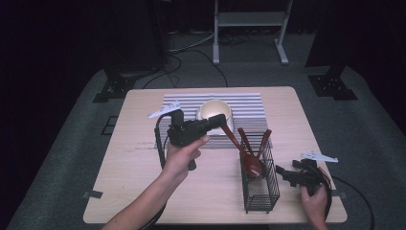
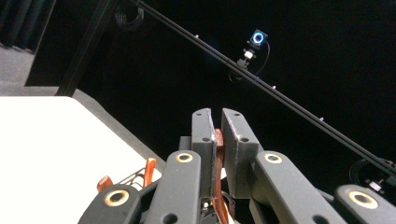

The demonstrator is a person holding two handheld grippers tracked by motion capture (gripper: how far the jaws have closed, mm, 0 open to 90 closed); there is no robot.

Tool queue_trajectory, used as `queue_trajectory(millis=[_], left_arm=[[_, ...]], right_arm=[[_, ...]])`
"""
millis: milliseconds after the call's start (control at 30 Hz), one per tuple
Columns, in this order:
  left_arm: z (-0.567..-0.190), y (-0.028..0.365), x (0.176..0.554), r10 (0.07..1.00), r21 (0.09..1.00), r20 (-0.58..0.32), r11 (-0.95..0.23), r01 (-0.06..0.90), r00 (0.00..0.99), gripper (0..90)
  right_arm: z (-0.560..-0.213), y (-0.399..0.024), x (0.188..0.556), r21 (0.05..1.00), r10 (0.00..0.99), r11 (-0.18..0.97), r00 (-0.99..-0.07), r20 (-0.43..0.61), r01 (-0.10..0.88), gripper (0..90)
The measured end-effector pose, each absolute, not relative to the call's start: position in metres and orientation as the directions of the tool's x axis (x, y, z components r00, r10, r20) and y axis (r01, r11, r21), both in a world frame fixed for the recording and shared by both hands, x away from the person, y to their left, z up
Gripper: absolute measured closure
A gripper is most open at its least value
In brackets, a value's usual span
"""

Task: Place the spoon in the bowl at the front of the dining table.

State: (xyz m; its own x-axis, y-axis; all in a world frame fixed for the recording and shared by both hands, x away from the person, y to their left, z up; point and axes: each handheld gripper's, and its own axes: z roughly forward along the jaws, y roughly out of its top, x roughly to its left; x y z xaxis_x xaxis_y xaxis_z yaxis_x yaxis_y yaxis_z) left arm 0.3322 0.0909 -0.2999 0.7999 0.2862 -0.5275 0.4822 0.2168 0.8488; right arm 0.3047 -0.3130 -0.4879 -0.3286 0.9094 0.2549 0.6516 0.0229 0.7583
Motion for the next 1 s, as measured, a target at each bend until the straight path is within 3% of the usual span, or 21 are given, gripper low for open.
queue_trajectory(millis=[1000], left_arm=[[-0.299, 0.131, 0.346, 0.343, 0.836, -0.546, 0.288, 0.468, 0.764, 84.1]], right_arm=[[-0.488, -0.313, 0.305, 0.757, 0.908, 0.020, -0.328, 0.259, 0.653, 14.0]])
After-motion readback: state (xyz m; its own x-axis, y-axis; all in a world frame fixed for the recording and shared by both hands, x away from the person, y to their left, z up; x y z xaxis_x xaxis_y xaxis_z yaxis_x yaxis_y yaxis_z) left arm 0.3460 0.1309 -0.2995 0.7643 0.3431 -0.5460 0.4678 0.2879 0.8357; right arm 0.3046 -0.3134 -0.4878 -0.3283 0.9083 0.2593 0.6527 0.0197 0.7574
